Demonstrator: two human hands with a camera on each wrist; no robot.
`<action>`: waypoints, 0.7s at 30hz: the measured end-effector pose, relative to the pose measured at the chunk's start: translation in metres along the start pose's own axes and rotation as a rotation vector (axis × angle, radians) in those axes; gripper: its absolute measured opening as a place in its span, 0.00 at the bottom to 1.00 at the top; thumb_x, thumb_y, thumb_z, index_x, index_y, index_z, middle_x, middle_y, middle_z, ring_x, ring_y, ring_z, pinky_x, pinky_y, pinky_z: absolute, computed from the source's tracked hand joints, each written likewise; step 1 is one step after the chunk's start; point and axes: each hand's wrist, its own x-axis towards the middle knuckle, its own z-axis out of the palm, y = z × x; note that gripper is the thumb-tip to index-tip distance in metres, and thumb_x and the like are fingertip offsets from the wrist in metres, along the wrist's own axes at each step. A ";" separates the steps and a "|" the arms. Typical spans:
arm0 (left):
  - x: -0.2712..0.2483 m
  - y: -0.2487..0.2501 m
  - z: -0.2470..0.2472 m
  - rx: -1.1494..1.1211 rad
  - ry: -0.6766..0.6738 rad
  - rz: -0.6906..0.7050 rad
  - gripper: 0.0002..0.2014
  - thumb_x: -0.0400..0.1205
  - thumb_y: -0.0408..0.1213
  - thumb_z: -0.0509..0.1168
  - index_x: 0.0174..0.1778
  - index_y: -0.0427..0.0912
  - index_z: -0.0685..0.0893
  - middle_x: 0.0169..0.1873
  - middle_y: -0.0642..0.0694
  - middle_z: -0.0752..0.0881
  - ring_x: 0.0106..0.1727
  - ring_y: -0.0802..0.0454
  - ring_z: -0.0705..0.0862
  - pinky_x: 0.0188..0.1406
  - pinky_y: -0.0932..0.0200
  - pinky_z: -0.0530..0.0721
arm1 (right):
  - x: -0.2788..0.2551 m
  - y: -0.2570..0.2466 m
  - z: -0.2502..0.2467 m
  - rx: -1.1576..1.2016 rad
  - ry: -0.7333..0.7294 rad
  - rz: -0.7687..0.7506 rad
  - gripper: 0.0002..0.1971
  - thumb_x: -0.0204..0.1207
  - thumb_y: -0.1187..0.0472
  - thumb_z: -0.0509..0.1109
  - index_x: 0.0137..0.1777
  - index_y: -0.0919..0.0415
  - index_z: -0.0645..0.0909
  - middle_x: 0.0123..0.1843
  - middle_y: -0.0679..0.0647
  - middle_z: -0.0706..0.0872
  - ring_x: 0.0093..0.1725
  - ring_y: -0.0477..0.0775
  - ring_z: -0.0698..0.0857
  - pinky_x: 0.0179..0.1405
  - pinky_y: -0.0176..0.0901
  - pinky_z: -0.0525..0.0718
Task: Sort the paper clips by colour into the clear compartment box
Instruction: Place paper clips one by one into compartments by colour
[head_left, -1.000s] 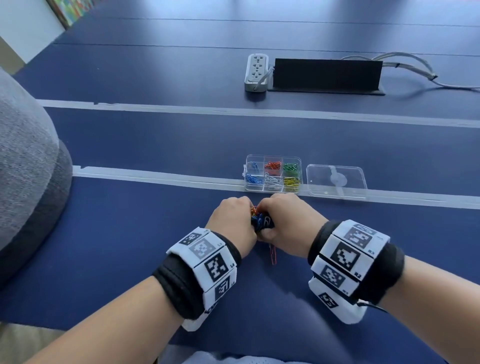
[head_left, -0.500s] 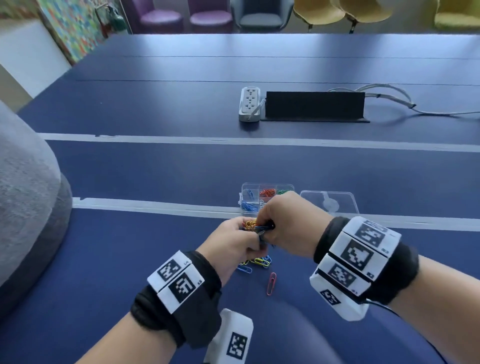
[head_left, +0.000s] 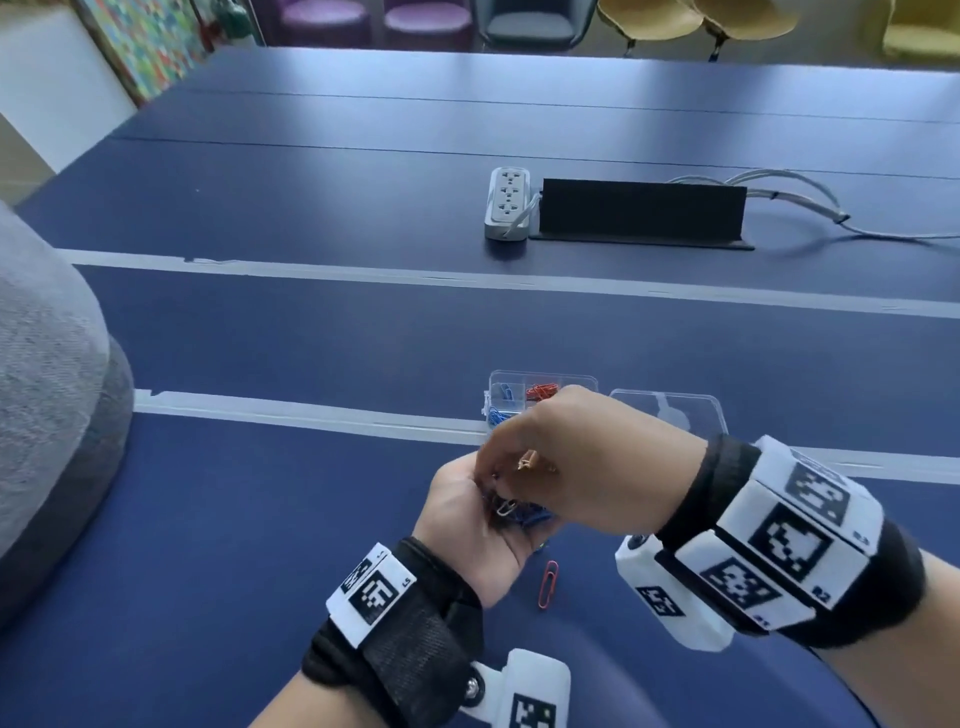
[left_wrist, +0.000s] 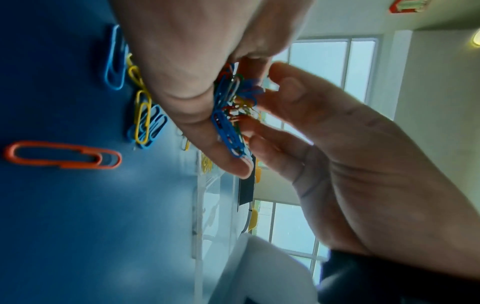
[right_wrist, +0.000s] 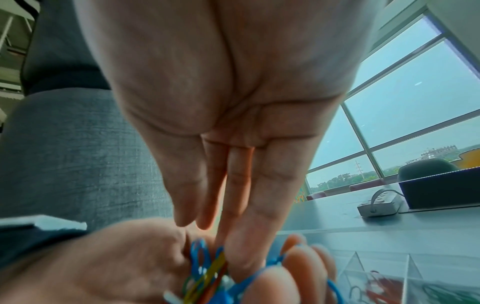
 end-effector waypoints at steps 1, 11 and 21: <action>0.001 -0.001 -0.001 -0.008 -0.010 -0.010 0.23 0.82 0.30 0.50 0.29 0.36 0.87 0.29 0.41 0.87 0.29 0.48 0.88 0.27 0.55 0.87 | -0.002 0.001 -0.002 0.026 0.021 -0.003 0.12 0.76 0.61 0.65 0.54 0.48 0.86 0.46 0.46 0.90 0.44 0.48 0.85 0.48 0.43 0.82; -0.003 0.003 -0.025 -0.159 -0.074 -0.097 0.19 0.73 0.34 0.59 0.50 0.27 0.88 0.53 0.28 0.87 0.48 0.33 0.88 0.53 0.39 0.84 | -0.034 0.042 0.009 0.339 0.279 0.096 0.13 0.71 0.66 0.73 0.47 0.45 0.85 0.35 0.39 0.87 0.38 0.40 0.85 0.36 0.24 0.76; 0.001 0.010 -0.026 -0.236 -0.066 -0.065 0.24 0.75 0.37 0.55 0.61 0.26 0.82 0.59 0.26 0.84 0.50 0.33 0.87 0.61 0.38 0.78 | -0.028 0.038 0.043 0.219 0.248 0.005 0.12 0.60 0.53 0.75 0.45 0.49 0.88 0.39 0.47 0.86 0.37 0.46 0.80 0.38 0.38 0.79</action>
